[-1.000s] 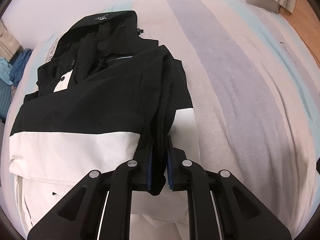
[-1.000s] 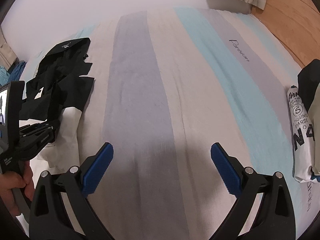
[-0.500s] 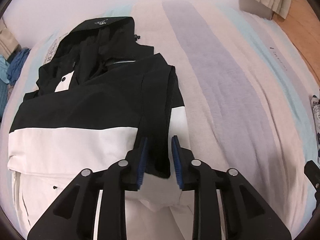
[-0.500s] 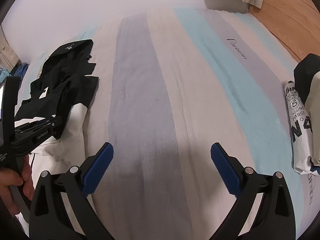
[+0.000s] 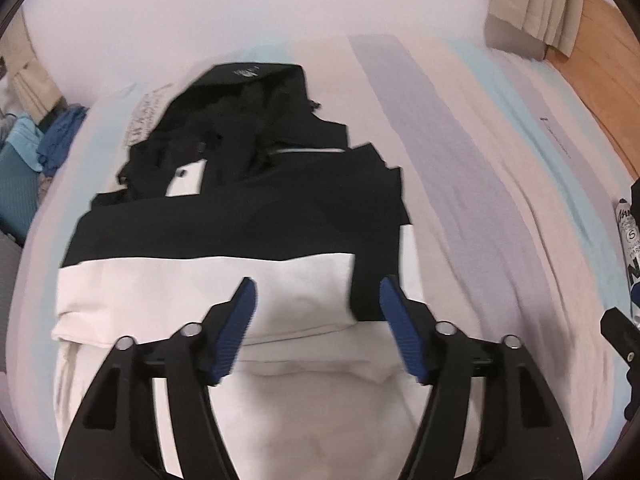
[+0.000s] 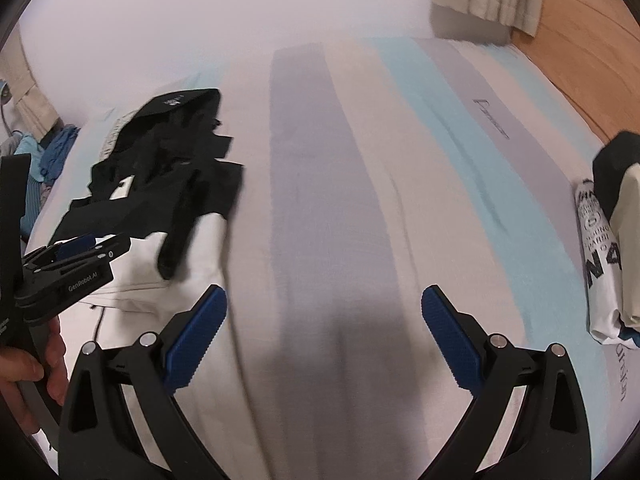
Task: Fold large clothes
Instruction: 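Open the left gripper to lay the sleeve on the jacket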
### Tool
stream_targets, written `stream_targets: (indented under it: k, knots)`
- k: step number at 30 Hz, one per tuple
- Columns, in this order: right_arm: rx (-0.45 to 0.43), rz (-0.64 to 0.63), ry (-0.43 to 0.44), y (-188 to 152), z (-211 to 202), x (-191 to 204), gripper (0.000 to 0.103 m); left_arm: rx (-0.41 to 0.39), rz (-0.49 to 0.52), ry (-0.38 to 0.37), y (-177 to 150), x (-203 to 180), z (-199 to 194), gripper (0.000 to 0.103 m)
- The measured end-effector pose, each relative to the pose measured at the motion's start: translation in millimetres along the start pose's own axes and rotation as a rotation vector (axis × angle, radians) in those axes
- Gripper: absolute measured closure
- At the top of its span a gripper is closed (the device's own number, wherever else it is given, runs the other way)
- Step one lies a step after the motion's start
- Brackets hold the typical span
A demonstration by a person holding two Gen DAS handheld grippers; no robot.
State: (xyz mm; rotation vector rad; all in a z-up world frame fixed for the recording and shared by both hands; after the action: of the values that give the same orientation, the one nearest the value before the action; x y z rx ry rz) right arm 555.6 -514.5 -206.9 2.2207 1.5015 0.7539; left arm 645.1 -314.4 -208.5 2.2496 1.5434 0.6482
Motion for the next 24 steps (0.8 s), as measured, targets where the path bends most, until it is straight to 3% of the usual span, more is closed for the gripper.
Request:
stream_targets:
  k: [2,8,16,24]
  knots:
    - [0.002,-0.008,0.015,1,-2,12,0.009,-0.012,-0.018,0.014,-1,13,-8,0.020]
    - [0.006,-0.056,0.083,14,-9,57,0.009,-0.005,-0.059,0.059,-7,47,-31,0.010]
    - [-0.006,-0.118,0.146,16,-13,122,0.008,-0.003,-0.105,0.078,-18,96,-52,0.006]
    - [-0.025,-0.125,0.131,21,-11,169,0.007,-0.009,-0.132,0.040,-25,149,-50,0.006]
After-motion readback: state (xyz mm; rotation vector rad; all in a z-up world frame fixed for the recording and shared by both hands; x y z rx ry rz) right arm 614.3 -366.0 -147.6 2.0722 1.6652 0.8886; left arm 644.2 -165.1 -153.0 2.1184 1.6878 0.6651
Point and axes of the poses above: each gripper's, at about its wrist camera, not at the fingertips, and z roughly the way its jaws point, x to its left, y to its top, the point moved 9 cm from there along z, roughly the way its jaws point, and after that the axes turned 8 degrees about z, right-handed, at the moved point
